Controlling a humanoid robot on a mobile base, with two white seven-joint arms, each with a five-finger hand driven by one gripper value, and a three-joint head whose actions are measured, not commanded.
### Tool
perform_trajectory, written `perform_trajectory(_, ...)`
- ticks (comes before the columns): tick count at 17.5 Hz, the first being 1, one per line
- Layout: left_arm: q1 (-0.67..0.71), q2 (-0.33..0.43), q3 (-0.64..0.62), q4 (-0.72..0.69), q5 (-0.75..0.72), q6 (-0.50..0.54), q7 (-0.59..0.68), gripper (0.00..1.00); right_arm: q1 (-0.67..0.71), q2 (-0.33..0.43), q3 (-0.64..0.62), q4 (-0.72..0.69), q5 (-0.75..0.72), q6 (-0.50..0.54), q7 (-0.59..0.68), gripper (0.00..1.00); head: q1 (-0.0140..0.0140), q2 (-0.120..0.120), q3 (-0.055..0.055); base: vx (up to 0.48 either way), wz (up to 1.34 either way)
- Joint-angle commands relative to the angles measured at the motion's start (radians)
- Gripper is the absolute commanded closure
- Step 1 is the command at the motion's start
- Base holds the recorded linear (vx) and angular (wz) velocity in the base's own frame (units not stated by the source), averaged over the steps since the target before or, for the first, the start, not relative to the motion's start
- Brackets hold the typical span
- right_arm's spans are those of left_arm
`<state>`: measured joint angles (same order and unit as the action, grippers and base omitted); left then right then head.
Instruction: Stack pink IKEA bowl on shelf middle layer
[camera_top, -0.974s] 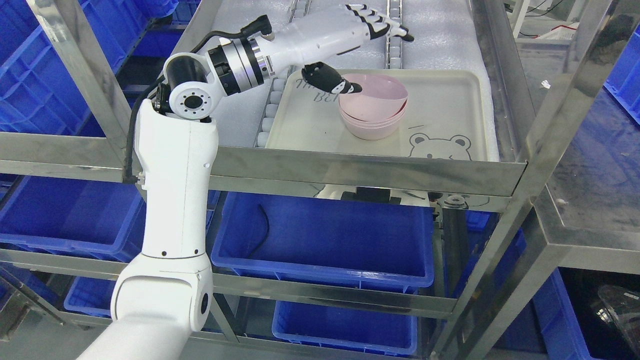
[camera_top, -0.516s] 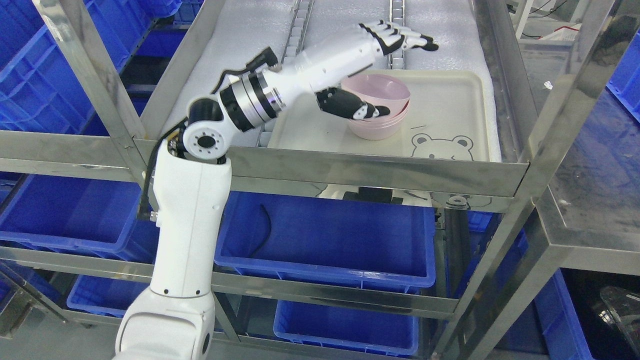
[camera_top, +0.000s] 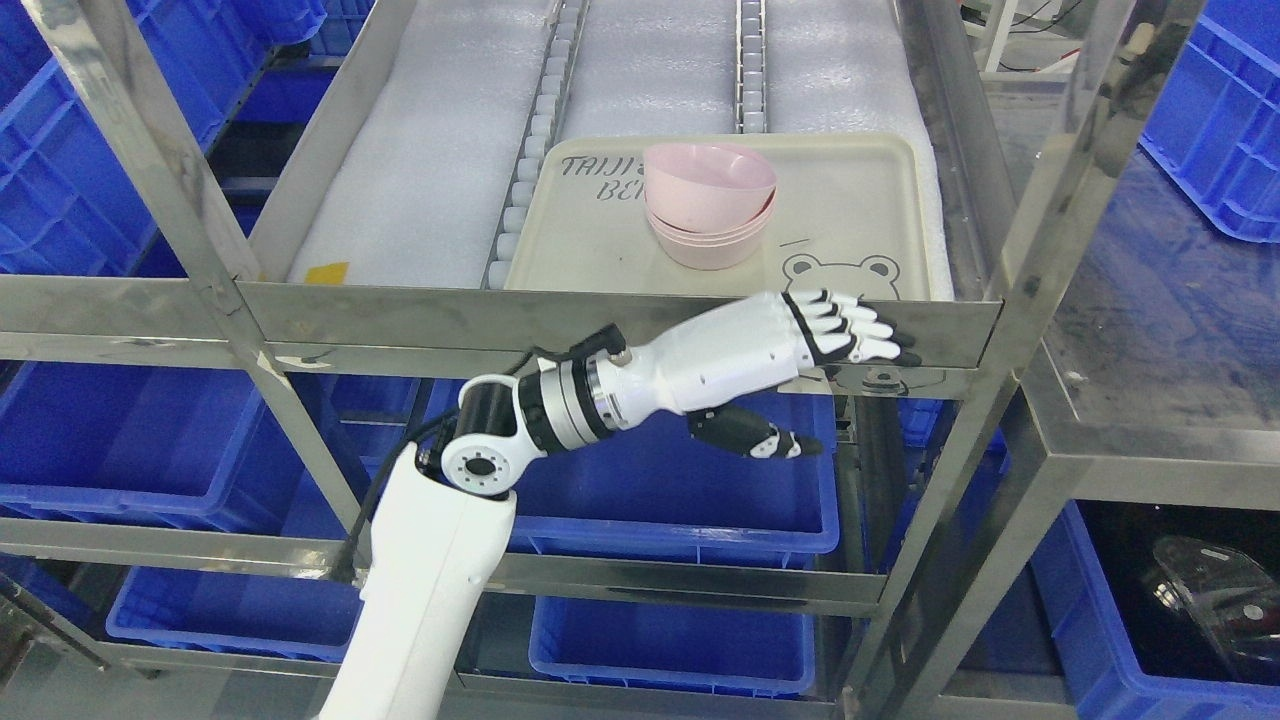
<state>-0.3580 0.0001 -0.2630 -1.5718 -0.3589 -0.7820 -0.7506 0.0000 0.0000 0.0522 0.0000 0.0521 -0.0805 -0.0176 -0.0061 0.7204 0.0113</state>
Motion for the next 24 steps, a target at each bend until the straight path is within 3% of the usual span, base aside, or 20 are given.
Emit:
perform_trajectory(1, 0.212, 0.017, -0.036, -0.043, 0.006, -0.003, 0.005, 0.18, 0.005, -0.017, 0.000, -0.017, 0.000, -0.001, -0.001, 0.00, 0.0000, 0.000, 0.000, -0.062, -0.21)
perform_trajectory(3, 0.273, 0.017, 0.049, -0.031, 0.009, -0.003, 0.008, 0.15, 0.005, -0.017, 0.000, -0.017, 0.000, -0.001, -0.001, 0.00, 0.0000, 0.000, 0.000, -0.058, -0.17)
perform_trajectory(6, 0.359, 0.017, 0.178, 0.071, 0.028, -0.003, 0.011, 0.01, 0.003, -0.017, 0.000, -0.017, 0.000, -0.001, -0.001, 0.00, 0.0000, 0.000, 0.000, -0.022, -0.09)
perform_trajectory(10, 0.436, 0.017, 0.252, 0.242, 0.139, -0.003, 0.055, 0.00, 0.005, -0.017, 0.000, -0.017, 0.000, -0.001, -0.001, 0.00, 0.0000, 0.000, 0.000, 0.006, 0.01)
perform_trajectory(14, 0.427, 0.017, 0.307, 0.404, 0.181, -0.003, 0.170, 0.00, 0.005, -0.017, 0.000, -0.017, 0.000, -0.001, -0.001, 0.00, 0.0000, 0.000, 0.000, 0.008, 0.01)
perform_trajectory(16, 0.422, 0.017, 0.304, 0.418, 0.193, -0.003, 0.352, 0.00, 0.003, -0.017, 0.000, -0.017, 0.000, -0.001, -0.001, 0.00, 0.0000, 0.000, 0.000, 0.000, 0.00)
perform_trajectory(18, 0.404, 0.017, 0.275, 0.412, 0.295, 0.165, 0.596, 0.00, 0.003, -0.017, 0.000, -0.017, 0.000, -0.001, -0.001, 0.00, 0.0000, 0.000, 0.000, 0.000, 0.00)
perform_trajectory(20, 0.387, 0.017, 0.236, 0.382, 0.351, 0.219, 0.623, 0.00, 0.005, -0.017, 0.000, -0.017, 0.000, -0.001, -0.001, 0.00, 0.0000, 0.000, 0.000, 0.000, 0.00)
perform_trajectory(24, 0.384, 0.017, 0.139, 0.235, 0.463, 0.442, 0.709, 0.00, 0.003, -0.017, 0.000, -0.017, 0.000, -0.001, -0.001, 0.00, 0.0000, 0.000, 0.000, 0.000, 0.00)
